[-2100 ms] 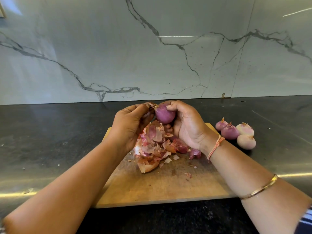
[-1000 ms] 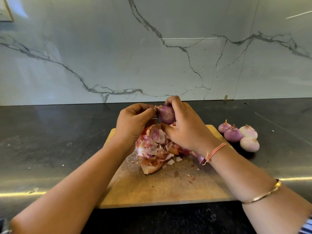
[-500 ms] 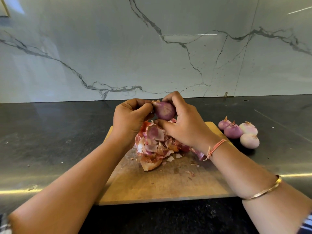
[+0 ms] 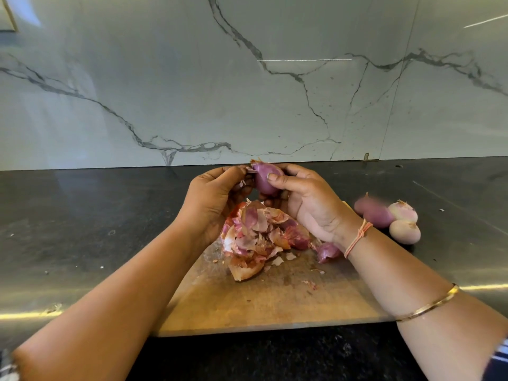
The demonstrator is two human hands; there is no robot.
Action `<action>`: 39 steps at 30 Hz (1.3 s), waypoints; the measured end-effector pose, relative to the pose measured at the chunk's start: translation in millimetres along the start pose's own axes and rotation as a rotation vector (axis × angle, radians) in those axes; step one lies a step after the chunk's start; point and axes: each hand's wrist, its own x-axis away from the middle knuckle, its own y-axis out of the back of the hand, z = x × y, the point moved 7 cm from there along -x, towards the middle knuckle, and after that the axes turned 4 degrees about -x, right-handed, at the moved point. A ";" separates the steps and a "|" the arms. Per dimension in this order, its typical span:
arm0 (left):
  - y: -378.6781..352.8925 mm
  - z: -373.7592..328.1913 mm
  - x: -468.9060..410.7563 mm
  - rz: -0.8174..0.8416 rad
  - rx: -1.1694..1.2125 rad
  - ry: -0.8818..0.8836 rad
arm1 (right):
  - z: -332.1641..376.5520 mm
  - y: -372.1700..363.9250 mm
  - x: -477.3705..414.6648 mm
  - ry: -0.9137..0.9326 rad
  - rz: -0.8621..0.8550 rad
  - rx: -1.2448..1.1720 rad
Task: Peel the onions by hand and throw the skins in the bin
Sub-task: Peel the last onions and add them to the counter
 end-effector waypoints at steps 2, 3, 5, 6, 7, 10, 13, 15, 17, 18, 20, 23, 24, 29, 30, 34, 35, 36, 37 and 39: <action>-1.3 0.2 1.2 0.011 0.007 0.013 | -1.4 -0.1 0.8 -0.040 -0.009 -0.034; -1.5 0.2 1.4 0.012 0.015 0.019 | -1.6 -0.3 1.2 -0.055 -0.011 -0.048; -1.3 1.2 0.5 0.008 0.036 0.034 | -2.6 -0.5 1.5 -0.084 -0.013 -0.087; -1.0 2.3 -0.3 0.006 0.047 0.043 | -3.3 -0.4 1.7 -0.100 -0.014 -0.109; -1.3 3.2 -0.5 0.007 0.057 0.049 | -3.9 -0.6 2.3 -0.116 -0.014 -0.126; -1.7 2.7 -0.2 0.006 0.038 0.015 | -4.8 1.0 2.6 -0.128 -0.032 -0.126; -1.9 -0.6 0.8 0.002 0.004 -0.049 | -2.9 2.7 1.9 -0.095 -0.057 -0.090; -2.3 -1.5 1.6 0.006 -0.038 -0.076 | -1.5 3.2 1.6 -0.076 -0.067 -0.088; -3.8 -1.9 3.6 0.017 -0.108 -0.098 | -1.1 3.8 1.1 -0.061 -0.074 -0.082; -4.3 -2.3 4.6 0.021 -0.137 -0.110 | -1.3 4.1 0.9 -0.054 -0.076 -0.074; -4.5 -3.6 6.2 0.015 -0.176 -0.138 | -1.9 3.8 0.5 -0.042 -0.076 -0.056; -1.1 -6.0 6.6 -0.032 -0.267 -0.194 | -2.9 3.0 0.7 -0.030 -0.065 -0.031; 0.1 -6.6 6.6 -0.050 -0.290 -0.206 | -3.0 2.7 1.0 -0.023 -0.061 -0.023; 3.1 -7.7 6.2 -0.098 -0.346 -0.224 | -2.0 4.5 1.2 0.034 -0.081 0.133; 3.6 -7.5 6.0 -0.106 -0.357 -0.226 | -2.3 5.6 1.2 0.039 -0.089 0.173; 5.2 -7.6 6.6 -0.125 -0.385 -0.225 | -4.0 8.5 0.4 0.065 -0.105 0.298; 5.6 -7.9 6.6 -0.130 -0.388 -0.224 | -4.0 8.9 0.3 0.071 -0.109 0.325; 5.6 -8.1 6.8 -0.135 -0.390 -0.221 | -3.5 8.7 0.6 0.077 -0.113 0.349; 5.9 -7.9 6.8 -0.140 -0.389 -0.215 | -3.3 8.7 0.8 0.081 -0.117 0.367; 6.5 -7.4 6.1 -0.151 -0.391 -0.204 | -2.8 8.1 0.8 0.086 -0.117 0.389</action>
